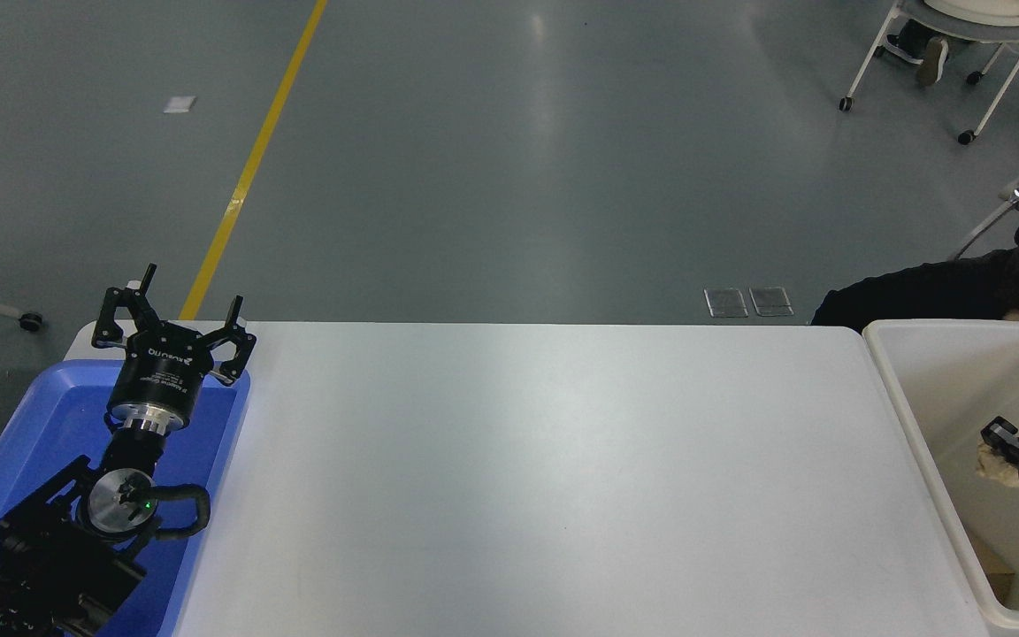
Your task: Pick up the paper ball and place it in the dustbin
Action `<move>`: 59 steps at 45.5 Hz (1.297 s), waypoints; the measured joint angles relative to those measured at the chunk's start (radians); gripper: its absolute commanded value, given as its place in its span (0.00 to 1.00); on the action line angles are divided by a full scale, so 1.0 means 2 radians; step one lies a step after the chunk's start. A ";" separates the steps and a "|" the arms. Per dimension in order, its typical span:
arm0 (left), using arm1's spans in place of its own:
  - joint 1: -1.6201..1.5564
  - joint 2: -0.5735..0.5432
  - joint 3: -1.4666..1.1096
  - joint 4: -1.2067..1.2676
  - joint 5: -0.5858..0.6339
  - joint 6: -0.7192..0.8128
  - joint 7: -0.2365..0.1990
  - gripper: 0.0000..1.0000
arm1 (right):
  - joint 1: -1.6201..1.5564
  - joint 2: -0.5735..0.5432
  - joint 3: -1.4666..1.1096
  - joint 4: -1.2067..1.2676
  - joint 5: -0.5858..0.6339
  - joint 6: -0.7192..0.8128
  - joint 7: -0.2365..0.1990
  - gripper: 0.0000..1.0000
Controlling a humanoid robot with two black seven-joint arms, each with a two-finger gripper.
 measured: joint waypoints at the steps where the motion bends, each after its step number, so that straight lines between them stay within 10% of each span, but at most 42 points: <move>1: 0.000 0.000 0.000 0.000 0.000 0.000 0.000 1.00 | -0.001 0.001 0.000 -0.001 0.000 -0.001 0.000 1.00; 33: -0.001 0.000 0.001 0.000 0.000 0.000 0.000 1.00 | 0.229 -0.082 -0.205 0.171 -0.023 0.021 0.000 1.00; 59: 0.000 0.000 0.001 0.000 0.000 -0.001 0.001 1.00 | 0.678 -0.057 -0.373 0.518 -0.041 0.302 -0.015 1.00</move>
